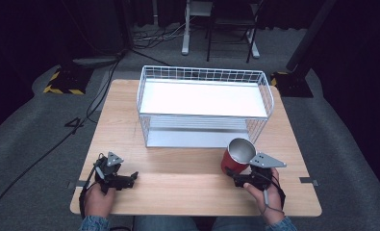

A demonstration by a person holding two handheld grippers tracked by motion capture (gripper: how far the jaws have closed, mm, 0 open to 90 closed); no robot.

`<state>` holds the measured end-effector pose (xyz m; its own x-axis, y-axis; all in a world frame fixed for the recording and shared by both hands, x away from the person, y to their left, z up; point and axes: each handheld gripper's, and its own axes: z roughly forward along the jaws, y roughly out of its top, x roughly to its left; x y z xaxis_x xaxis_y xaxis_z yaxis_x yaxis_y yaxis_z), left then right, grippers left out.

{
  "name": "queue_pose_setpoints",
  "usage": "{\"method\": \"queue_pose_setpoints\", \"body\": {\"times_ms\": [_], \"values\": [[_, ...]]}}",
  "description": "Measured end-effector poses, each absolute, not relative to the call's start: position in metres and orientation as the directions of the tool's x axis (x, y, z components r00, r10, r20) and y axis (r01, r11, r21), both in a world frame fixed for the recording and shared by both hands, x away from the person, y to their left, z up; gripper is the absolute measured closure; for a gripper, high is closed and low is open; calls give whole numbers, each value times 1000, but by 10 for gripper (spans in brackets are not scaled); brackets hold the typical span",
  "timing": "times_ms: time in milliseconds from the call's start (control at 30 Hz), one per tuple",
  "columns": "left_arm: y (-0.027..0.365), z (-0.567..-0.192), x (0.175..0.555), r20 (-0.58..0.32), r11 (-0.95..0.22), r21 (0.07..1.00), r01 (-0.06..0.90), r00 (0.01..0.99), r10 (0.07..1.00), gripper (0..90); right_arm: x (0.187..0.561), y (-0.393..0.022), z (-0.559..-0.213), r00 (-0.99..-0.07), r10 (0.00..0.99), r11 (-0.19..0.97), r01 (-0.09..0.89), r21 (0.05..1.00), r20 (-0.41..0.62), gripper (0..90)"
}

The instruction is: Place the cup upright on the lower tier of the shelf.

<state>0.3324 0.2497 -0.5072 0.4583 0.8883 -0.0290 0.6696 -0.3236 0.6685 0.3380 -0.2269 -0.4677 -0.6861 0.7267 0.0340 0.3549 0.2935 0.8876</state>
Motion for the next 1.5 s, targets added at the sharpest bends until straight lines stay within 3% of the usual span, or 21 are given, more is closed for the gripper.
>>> {"method": "queue_pose_setpoints", "body": {"times_ms": [733, 1500], "values": [[250, -507, 332, -31, -324, 667, 670, 460, 887, 1, 388, -184, -454, -729, 683, 324, 362, 874, 49, 172], [250, -507, 332, -30, -324, 667, 670, 459, 888, 1, 441, -155, -462, -710, 703, 316, 338, 886, 20, 172]]}}
